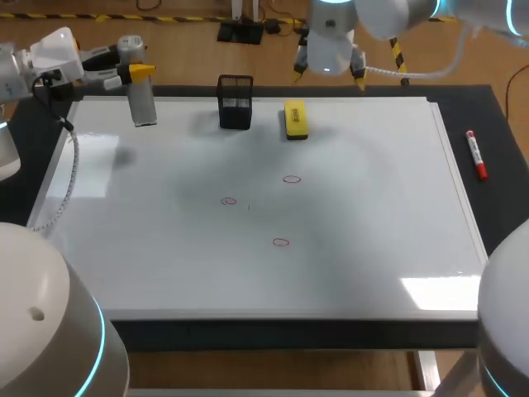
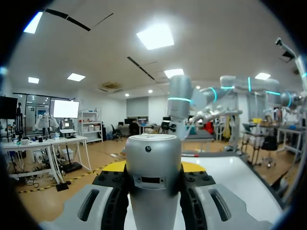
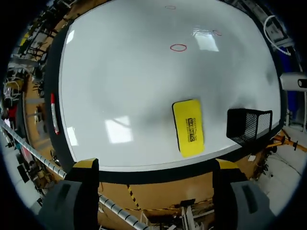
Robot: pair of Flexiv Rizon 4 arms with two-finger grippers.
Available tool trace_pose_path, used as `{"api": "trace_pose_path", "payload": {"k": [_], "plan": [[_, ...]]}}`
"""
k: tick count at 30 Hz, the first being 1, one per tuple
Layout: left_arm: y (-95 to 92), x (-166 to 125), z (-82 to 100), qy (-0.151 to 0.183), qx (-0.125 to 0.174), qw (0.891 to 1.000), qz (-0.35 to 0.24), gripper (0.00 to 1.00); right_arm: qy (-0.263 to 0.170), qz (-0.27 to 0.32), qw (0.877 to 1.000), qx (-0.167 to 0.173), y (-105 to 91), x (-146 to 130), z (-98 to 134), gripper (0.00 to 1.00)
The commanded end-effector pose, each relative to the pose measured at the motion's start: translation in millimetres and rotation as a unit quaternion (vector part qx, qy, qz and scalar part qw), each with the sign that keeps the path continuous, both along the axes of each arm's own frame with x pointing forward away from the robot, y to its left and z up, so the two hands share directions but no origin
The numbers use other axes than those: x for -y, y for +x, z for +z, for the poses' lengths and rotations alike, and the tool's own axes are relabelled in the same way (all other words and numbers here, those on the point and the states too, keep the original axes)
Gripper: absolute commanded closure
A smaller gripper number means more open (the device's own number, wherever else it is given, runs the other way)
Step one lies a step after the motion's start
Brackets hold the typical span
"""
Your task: Pick up the inspection probe, press it on each red-marked spot on the whiteboard one by one, put down the probe, pick up the eraser, and wipe off all the red marks.
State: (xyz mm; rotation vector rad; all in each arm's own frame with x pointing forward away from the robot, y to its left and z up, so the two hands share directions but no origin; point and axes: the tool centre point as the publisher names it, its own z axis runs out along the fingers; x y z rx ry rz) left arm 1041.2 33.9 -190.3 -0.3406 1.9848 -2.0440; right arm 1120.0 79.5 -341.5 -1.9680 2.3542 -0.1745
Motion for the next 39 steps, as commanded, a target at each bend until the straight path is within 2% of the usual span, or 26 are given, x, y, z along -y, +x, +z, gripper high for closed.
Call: {"api": "trace_pose_path", "payload": {"k": [1,7,12,24,39], "plan": [[-0.6,0,1.1,0.000,0.000,1.000,0.001,1.00,0.017,0.037,0.999,-0.019,2.9,0,-15,0.00],[-0.6,0,1.1,0.000,0.000,1.000,0.001,1.00,0.022,0.081,0.996,-0.023,1.4,-11,-31,0.00],[-0.6,0,1.1,0.000,0.000,1.000,0.001,1.00,0.009,0.120,0.993,-0.021,-3.7,-27,-39,0.00],[-0.6,0,1.1,0.000,0.000,1.000,0.001,1.00,0.014,0.118,0.992,-0.031,-11.2,-49,-64,0.00],[-0.6,0,1.1,0.000,0.000,1.000,0.001,1.00,0.011,0.123,0.991,-0.047,-10.4,-67,-80,0.00]]}}
